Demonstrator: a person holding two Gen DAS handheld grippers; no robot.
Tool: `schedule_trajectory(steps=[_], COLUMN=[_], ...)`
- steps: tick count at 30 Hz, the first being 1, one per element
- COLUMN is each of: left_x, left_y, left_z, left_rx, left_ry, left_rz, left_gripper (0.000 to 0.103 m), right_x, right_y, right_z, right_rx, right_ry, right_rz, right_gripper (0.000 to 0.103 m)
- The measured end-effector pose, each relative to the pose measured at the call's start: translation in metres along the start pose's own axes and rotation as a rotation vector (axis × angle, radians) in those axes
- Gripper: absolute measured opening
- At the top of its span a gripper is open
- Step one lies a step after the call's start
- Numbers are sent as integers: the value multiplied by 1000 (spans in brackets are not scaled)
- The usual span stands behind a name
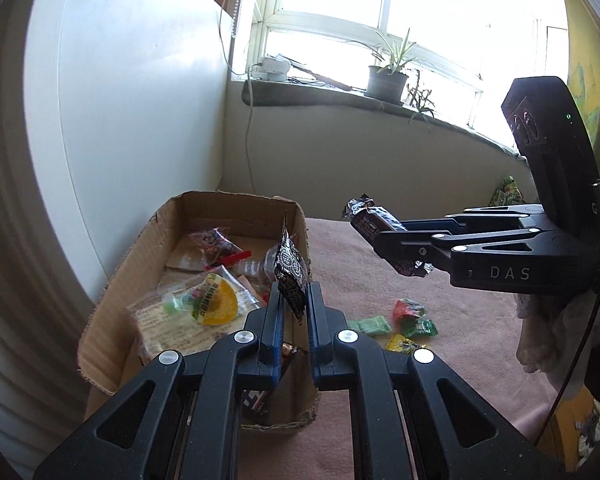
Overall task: Organize snacks
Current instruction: 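Carry the Snickers bar with the right gripper while the left gripper carries the black packet to the box, then open both grippers to drop the Snickers bar and black packet into the box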
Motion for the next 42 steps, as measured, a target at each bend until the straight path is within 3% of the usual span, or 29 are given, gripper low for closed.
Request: schedule_trajectory(steps=[12,32,33,36,38,39,40,42], left_x=[-36,-49,-49,-51,-51,-52,-52,-52], left_y=[-2,0,0,0,1,0,0,0], left_z=[-1,-2,-2,-1,0,0,0,0], left_rx=[9,6,7,9,13,12,10,8], left_ry=[49,66,68,78,83,88,96,112], left_rz=[26,39,39,40,39,37,33,25], left_gripper=[9,11,14,38,45,50,59,67], right_x=[-38,-50,-50,-50,-49,-49,-49,-49], right_y=[12,15,16,19,22,23,25,29], right_z=[-52,-87,-88,-87,-86,-84,-82,-77], right_rx=[-31,-74,-69,-58,-53,-42,-23,2], right_ry=[49,79,76,60,52,43,33,22], right_rz=[40,25,27,33,37,42,49,63], right_gripper=[30,30,30,30,48,66,74,80])
Point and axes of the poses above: each gripper's, at about its wrist camera, not at the fingertips, and z roughly against the way its jaws point, x to its right, y to its top, the point moved 6 cm from there along -z, roughly the way its jaws point, and after that the axes turned 13 degrees about x, right-handed, at the moved point
